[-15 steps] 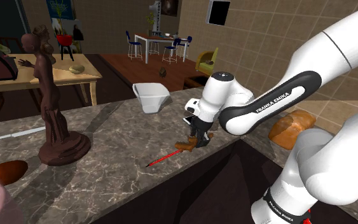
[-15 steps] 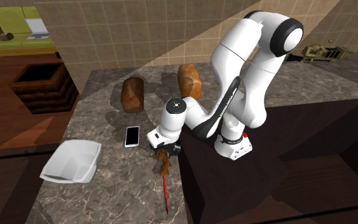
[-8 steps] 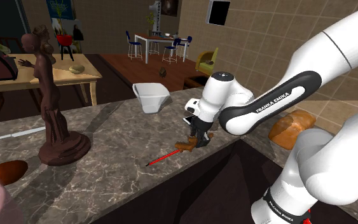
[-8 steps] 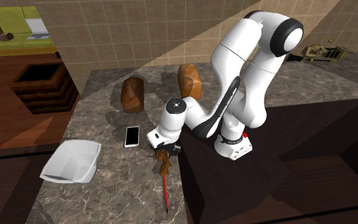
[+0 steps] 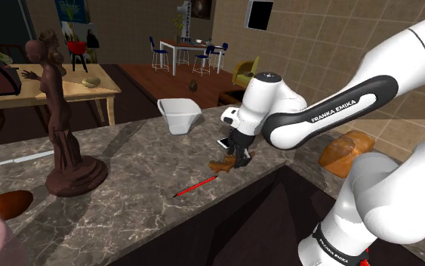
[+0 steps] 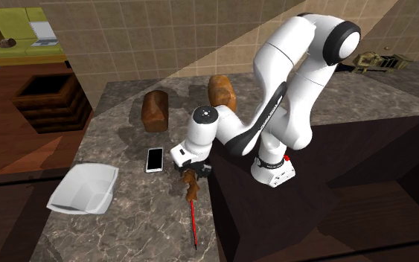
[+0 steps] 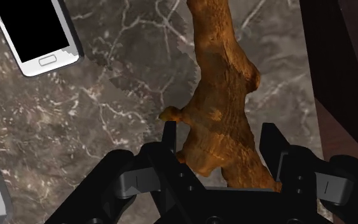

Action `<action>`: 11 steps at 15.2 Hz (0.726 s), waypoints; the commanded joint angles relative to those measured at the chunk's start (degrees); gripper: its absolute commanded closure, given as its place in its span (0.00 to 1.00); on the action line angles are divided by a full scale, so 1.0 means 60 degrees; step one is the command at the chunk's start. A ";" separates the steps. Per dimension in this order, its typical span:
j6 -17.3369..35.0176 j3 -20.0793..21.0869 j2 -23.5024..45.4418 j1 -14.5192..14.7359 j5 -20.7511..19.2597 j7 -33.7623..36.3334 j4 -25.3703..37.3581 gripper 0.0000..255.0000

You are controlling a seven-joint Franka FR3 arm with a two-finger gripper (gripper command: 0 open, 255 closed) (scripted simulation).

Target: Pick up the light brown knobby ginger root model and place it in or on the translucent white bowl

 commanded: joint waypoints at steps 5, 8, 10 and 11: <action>-0.1081 0.0017 -0.0737 0.0127 0.0249 -0.0234 0.0348 1.00; -0.1574 0.0034 -0.1014 0.0177 0.0351 -0.0330 0.0568 1.00; -0.1894 0.0048 -0.1179 0.0206 0.0413 -0.0390 0.0726 1.00; -0.2052 0.0056 -0.1256 0.0220 0.0443 -0.0418 0.0808 1.00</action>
